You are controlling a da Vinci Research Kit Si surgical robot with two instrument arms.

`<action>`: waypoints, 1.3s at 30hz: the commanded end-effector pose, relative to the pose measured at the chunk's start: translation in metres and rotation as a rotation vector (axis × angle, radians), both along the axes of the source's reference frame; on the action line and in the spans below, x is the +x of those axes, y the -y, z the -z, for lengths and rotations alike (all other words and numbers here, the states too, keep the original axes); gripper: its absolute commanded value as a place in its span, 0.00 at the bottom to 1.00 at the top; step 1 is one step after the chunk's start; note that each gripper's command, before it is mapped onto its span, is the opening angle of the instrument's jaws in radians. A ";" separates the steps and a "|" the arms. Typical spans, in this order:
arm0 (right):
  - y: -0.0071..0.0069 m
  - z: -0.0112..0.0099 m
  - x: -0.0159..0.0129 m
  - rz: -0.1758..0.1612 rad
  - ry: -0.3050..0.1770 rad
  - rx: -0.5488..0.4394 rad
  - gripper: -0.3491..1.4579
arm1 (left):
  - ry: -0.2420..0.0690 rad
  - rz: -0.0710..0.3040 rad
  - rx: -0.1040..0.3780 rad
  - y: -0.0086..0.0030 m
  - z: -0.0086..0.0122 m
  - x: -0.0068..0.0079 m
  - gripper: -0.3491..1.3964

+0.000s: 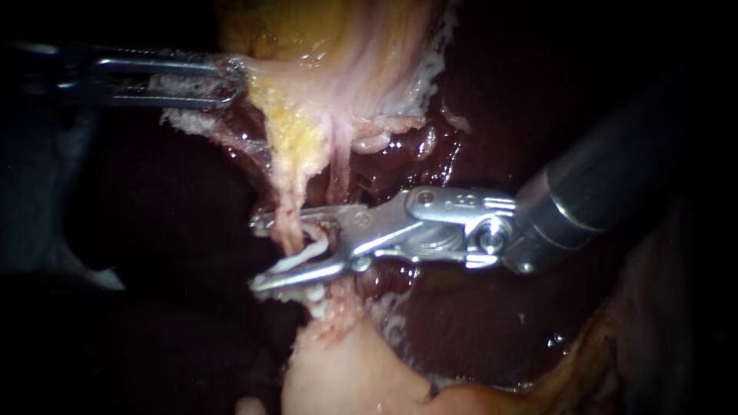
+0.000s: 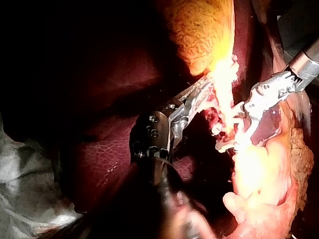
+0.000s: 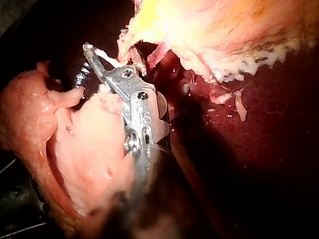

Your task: Clipping third clip left tube

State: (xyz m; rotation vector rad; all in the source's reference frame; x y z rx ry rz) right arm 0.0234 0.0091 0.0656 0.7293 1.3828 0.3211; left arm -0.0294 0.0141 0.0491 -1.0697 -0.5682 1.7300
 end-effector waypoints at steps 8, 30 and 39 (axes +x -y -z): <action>-0.0024 0.0019 -0.0002 -0.067 -0.004 0.020 0.45 | 0.000 0.000 0.000 0.0000 0.0000 0.0000 0.00; -0.0033 0.0110 -0.0007 -0.084 -0.079 0.077 0.43 | 0.000 -0.001 0.000 0.0000 0.0000 0.0000 0.00; -0.0035 0.0107 -0.0011 -0.084 -0.063 0.141 0.29 | 0.000 -0.001 0.000 0.0000 -0.0001 0.0000 0.00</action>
